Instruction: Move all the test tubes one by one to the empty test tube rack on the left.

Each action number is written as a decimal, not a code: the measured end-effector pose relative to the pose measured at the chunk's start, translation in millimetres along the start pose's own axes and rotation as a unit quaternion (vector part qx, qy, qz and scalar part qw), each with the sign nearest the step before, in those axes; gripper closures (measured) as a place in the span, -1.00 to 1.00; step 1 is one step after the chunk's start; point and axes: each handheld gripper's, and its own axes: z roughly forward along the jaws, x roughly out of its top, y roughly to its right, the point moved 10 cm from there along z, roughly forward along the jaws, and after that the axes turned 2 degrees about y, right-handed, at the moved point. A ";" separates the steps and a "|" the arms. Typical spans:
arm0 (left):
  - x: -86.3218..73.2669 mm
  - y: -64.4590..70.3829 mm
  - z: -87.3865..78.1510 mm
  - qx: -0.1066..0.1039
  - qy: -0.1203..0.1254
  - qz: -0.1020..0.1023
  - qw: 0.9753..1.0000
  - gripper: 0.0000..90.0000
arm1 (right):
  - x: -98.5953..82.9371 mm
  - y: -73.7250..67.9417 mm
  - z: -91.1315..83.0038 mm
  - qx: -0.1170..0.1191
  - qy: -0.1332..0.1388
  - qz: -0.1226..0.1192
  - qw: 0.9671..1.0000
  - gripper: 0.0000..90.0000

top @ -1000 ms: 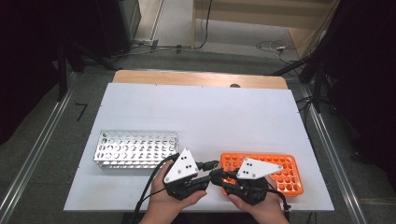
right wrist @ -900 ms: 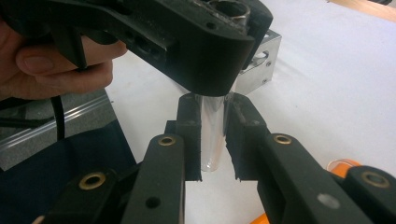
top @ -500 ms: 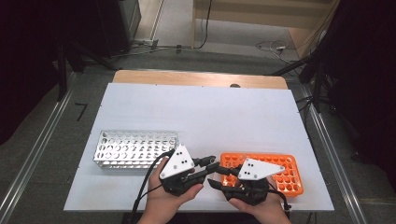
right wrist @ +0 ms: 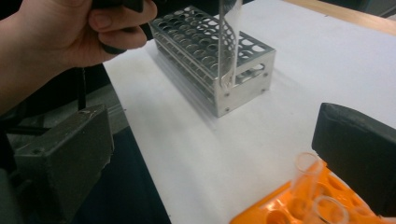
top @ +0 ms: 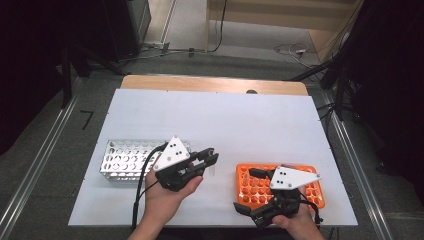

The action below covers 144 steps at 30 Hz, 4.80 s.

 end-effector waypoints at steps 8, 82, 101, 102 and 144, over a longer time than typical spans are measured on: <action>8.4 -36.3 -7.4 0.036 0.015 -0.009 0.999 0.70 | -4.9 25.1 -19.8 -0.034 0.016 0.010 0.999 -1.00; -61.5 -110.8 19.6 0.173 -0.063 -0.018 0.983 0.69 | -25.3 82.4 -66.2 -0.098 0.041 0.053 0.993 -1.00; -70.9 -113.0 21.5 0.165 -0.111 -0.047 0.979 0.65 | -33.2 97.6 -72.1 -0.122 0.032 0.073 0.989 -1.00; -70.4 -112.5 21.2 0.161 -0.109 -0.049 0.980 0.64 | -34.2 97.8 -71.8 -0.120 0.032 0.074 0.990 -1.00; -40.4 -48.5 -13.0 0.022 -0.028 -0.050 0.998 -1.00 | -93.9 107.2 -44.1 -0.086 -0.088 0.092 0.988 0.30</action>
